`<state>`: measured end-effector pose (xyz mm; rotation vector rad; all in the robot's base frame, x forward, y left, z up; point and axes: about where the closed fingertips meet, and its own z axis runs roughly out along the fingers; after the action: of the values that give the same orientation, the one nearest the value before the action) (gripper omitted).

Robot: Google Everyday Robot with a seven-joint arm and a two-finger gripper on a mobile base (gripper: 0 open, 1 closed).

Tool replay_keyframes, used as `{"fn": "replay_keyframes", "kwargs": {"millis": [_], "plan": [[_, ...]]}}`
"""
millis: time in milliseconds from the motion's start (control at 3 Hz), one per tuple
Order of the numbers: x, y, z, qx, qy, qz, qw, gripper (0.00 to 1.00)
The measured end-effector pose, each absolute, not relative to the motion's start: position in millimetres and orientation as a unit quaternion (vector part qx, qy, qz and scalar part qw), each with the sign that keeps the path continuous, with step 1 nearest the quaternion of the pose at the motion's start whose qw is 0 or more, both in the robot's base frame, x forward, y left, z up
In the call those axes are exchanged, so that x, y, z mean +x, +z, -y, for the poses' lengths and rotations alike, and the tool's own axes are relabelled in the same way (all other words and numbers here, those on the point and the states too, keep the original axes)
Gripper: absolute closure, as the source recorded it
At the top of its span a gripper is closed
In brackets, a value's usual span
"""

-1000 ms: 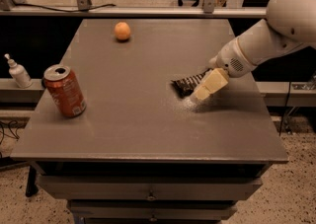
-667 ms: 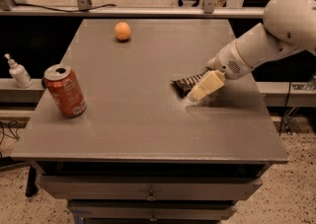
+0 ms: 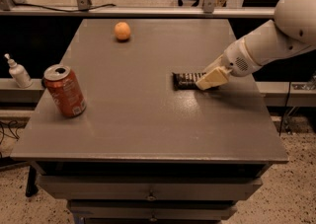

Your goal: Move rxbar chocolate near coke can

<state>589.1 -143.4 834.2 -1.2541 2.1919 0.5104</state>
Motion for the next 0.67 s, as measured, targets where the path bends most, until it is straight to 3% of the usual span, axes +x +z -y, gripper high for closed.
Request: {"fn": "replay_keyframes", "kwargs": {"millis": [333,667], "plan": [[580,836,157,-0.459,0.18,-0.824,0.279,0.88],[567,831,172,-0.447,0.175,-0.834,0.271,1.0]]}}
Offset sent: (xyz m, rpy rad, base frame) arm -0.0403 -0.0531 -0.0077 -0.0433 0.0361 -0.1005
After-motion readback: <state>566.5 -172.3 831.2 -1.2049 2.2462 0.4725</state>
